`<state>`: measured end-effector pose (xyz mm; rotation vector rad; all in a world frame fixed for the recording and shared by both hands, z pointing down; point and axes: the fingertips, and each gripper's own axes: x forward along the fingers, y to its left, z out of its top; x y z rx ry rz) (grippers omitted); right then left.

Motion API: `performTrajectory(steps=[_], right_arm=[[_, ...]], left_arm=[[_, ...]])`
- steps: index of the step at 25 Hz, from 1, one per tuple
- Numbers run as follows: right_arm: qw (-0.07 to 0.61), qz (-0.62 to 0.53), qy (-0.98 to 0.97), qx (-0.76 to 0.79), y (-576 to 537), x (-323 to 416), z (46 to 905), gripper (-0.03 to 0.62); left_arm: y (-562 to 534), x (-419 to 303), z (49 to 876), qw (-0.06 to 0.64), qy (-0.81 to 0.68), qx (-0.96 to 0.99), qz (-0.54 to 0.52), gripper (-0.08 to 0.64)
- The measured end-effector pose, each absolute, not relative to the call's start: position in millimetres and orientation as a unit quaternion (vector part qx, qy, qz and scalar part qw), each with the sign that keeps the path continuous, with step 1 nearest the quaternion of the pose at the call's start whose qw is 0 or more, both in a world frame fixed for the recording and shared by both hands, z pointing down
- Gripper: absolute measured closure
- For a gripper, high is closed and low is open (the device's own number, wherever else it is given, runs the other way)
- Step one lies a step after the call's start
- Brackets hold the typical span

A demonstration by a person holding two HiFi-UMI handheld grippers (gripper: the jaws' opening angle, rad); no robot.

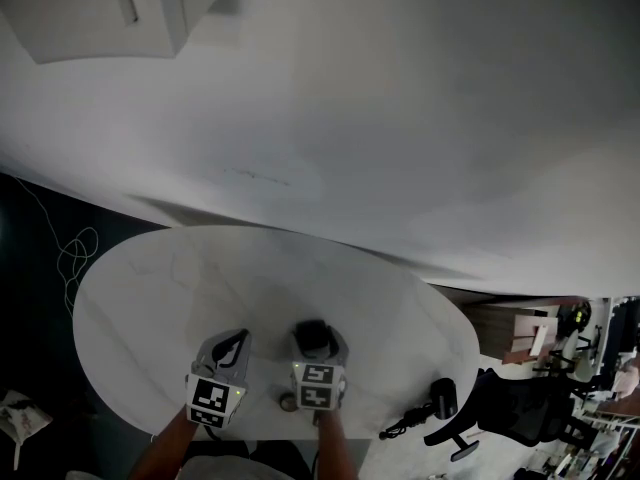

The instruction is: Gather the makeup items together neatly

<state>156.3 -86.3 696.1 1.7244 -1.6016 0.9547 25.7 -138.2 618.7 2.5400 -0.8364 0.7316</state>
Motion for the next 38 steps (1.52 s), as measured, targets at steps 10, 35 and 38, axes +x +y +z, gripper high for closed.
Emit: performTrajectory(steps=[10, 35, 38], right_arm=[[0.282, 0.343, -0.599, 0.666, -78.8, 162.8, 668.3, 0.255], [0.236, 0.298, -0.570, 0.728, 25.3, 207.6, 587.5, 0.255], [0.235, 0.300, -0.568, 0.730, 42.8, 211.4, 586.1, 0.255]], left_arm=[[-126.7, 31.1, 603.4, 0.168, -0.277, 0.913, 0.246, 0.549], [-52.9, 56.1, 544.3, 0.123, -0.254, 0.937, 0.204, 0.549], [-40.8, 59.6, 537.9, 0.116, -0.256, 0.939, 0.201, 0.549]])
